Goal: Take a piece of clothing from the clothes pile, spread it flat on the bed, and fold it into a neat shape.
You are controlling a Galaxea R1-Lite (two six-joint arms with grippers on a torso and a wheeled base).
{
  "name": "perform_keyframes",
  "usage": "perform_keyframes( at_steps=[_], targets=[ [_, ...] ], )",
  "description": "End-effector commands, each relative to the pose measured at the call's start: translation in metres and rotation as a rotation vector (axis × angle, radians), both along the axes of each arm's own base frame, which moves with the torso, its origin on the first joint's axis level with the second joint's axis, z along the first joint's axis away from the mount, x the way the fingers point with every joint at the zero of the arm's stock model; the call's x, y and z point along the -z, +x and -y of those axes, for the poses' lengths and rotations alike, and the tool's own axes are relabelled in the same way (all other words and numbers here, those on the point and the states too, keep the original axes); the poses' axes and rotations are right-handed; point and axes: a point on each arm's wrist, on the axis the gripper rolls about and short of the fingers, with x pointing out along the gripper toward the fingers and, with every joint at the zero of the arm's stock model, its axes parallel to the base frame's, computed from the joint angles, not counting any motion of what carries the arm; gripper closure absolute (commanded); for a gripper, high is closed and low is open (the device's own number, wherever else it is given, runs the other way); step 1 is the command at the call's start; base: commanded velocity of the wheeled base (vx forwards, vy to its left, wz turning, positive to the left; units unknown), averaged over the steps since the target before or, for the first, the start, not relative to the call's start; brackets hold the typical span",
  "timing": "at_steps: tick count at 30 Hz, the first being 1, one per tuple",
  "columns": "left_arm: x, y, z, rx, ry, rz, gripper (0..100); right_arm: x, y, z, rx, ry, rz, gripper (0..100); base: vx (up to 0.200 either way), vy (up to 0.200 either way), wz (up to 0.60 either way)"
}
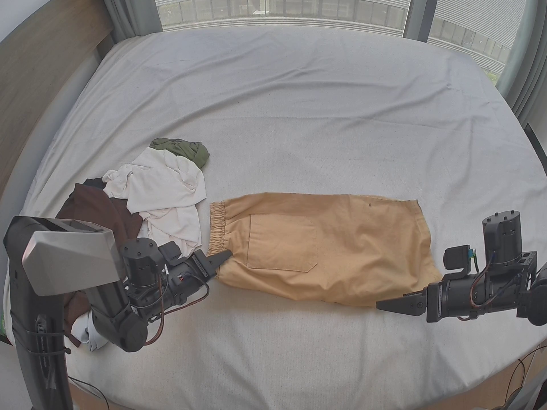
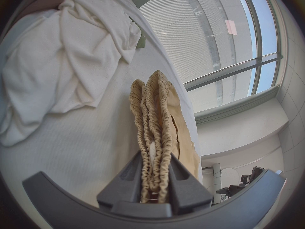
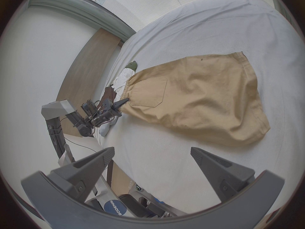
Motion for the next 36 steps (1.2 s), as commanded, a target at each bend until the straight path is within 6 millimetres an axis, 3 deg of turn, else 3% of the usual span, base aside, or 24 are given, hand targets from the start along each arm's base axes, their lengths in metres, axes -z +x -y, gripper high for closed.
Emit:
perform_keyframes(
  at_steps=[1,6,21,26,36],
  targets=[
    [-0.018,-0.021,-0.027,-0.047,0.022,-0.001,100,0.001,0.001,0.0,0.0,-0.001,-0.003,0,0.0,0.0,0.0],
    [-0.025,-0.027,-0.046,-0.099,0.032,0.002,100,0.003,0.002,-0.002,-0.006,-0.004,-0.011,0,0.0,0.0,0.0],
    [-0.02,-0.041,-0.051,-0.092,0.098,-0.012,100,0.001,0.001,-0.004,-0.015,-0.001,-0.007,0,0.0,0.0,0.0],
    [-0.02,-0.04,-0.061,-0.115,0.102,-0.013,100,0.001,0.002,-0.005,-0.016,0.0,-0.005,0,0.0,0.0,0.0],
    [-0.042,-0.044,-0.05,-0.071,0.078,0.068,100,-0.001,0.003,-0.005,-0.018,0.005,0.003,0,0.0,0.0,0.0]
  ],
)
